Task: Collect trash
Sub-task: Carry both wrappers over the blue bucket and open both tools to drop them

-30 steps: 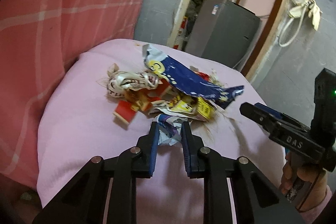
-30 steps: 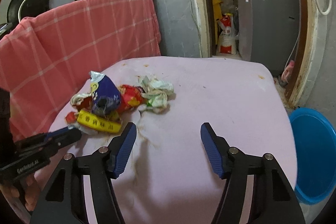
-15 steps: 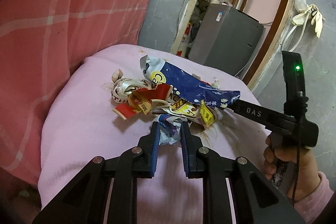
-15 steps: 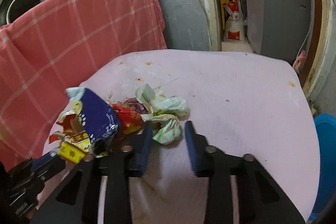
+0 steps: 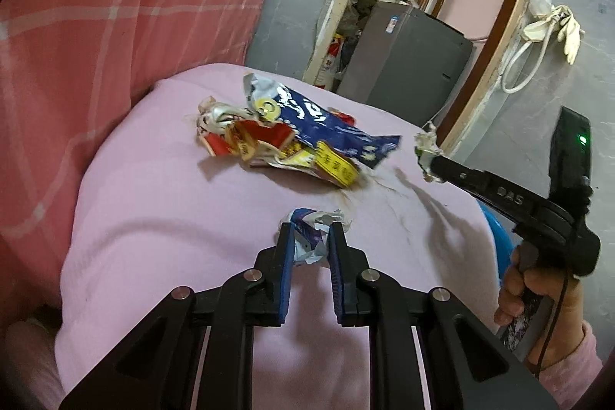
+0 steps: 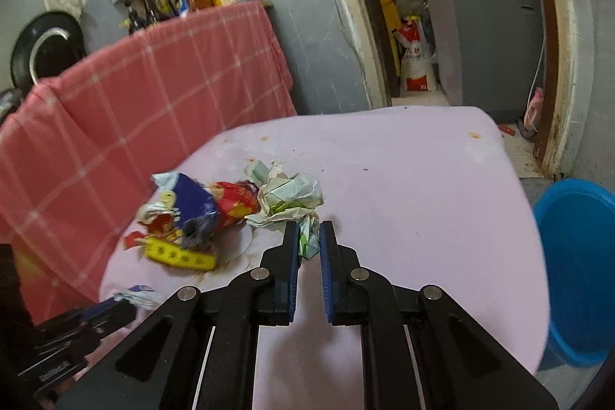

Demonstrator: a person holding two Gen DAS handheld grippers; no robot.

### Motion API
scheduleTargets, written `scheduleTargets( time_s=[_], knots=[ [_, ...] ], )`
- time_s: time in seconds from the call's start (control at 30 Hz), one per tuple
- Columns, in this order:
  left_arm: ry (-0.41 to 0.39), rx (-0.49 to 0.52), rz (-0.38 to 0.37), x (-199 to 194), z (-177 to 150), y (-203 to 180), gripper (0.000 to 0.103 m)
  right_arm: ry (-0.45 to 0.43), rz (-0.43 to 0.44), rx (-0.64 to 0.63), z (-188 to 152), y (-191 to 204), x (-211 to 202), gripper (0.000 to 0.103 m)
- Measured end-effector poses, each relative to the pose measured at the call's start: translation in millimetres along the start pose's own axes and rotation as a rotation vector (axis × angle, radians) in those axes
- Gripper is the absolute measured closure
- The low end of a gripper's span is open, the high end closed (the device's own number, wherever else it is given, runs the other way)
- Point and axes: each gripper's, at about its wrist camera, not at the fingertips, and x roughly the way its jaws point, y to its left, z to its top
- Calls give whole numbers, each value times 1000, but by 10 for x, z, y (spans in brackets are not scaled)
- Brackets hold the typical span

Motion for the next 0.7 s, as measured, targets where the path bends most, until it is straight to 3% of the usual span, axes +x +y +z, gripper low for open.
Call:
scheduleTargets(
  time_s=[0.17,0.33,0.5,0.7],
  knots=[
    [-55,44,-32,-80,49,-270,89,-132,-14,-16,-40,30,-480,94],
    [-173,112,-83,-167,262,-731,89,-300,-56,-27,48,-9,-1011,94],
    [-313,184,-161,-206,494,-1207,89,-469,-149,-59,174,-105,-1502,94],
    [-437,259,-275,-169,672,-1862,89,-599,-289,-75,245,-380,-1927,94]
  ],
)
